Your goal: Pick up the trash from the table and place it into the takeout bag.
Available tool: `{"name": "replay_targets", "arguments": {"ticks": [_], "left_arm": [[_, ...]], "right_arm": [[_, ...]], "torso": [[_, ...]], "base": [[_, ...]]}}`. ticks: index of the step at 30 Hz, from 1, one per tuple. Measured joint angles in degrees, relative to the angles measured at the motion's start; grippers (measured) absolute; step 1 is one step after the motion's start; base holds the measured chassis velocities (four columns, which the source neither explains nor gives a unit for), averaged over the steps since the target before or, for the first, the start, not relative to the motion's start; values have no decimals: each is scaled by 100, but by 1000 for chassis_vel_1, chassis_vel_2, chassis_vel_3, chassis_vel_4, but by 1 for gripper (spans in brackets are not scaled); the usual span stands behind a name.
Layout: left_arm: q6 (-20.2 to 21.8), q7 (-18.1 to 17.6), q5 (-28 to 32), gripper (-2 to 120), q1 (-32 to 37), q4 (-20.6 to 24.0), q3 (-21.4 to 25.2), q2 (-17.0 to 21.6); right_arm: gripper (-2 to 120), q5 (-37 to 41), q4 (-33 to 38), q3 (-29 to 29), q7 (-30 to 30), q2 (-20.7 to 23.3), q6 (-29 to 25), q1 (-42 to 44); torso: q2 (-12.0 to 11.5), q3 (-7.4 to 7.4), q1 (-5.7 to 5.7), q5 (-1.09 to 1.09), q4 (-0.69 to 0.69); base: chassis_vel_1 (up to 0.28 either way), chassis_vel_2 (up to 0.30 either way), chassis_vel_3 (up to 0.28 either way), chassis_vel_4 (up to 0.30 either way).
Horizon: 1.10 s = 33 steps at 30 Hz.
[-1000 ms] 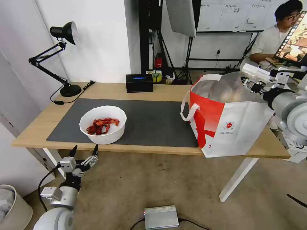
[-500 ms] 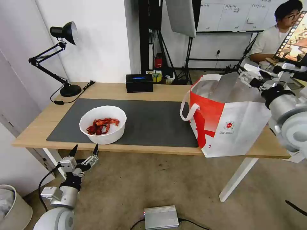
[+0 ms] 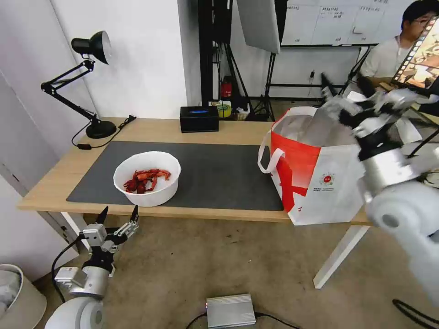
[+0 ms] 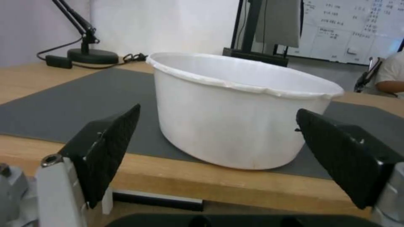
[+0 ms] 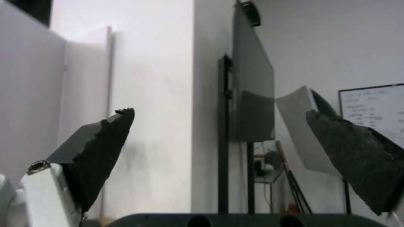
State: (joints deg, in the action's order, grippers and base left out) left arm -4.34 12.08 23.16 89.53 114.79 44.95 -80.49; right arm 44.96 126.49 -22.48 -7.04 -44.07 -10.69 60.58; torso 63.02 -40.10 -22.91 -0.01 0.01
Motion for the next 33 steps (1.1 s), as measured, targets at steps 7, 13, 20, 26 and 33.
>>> {"name": "replay_targets", "arguments": {"ticks": [7,13,20,26,33], "left_arm": [[6,-5,3,100,-25,9,-41,56],[42,-11,-10,100,-41,32,-122,46],[75,-15,-61,100,-46,23,-190,33],[79,-18,-107,100,-49,-11,-210,21],[64,-13,-112,100,48,-5,-98,-27]], "right_arm": [[100,-1118,33,61,430,-617,-385,1118],[100,-1755,-38,53,584,-1074,-645,1593],[100,-2596,-253,-148,806,-1704,-1208,2163],[100,-3165,-474,-295,819,-2254,-1515,2659],[100,-3383,-752,-398,747,-2639,-1724,2945]], "torso": [[0,0,0,1,-2],[0,0,0,1,-2],[0,0,0,1,-1],[0,0,0,1,-1],[0,0,-1,1,0]], "base": [[0,0,0,0],[0,0,0,0],[0,0,0,0],[0,0,0,0],[0,0,0,0]]}}
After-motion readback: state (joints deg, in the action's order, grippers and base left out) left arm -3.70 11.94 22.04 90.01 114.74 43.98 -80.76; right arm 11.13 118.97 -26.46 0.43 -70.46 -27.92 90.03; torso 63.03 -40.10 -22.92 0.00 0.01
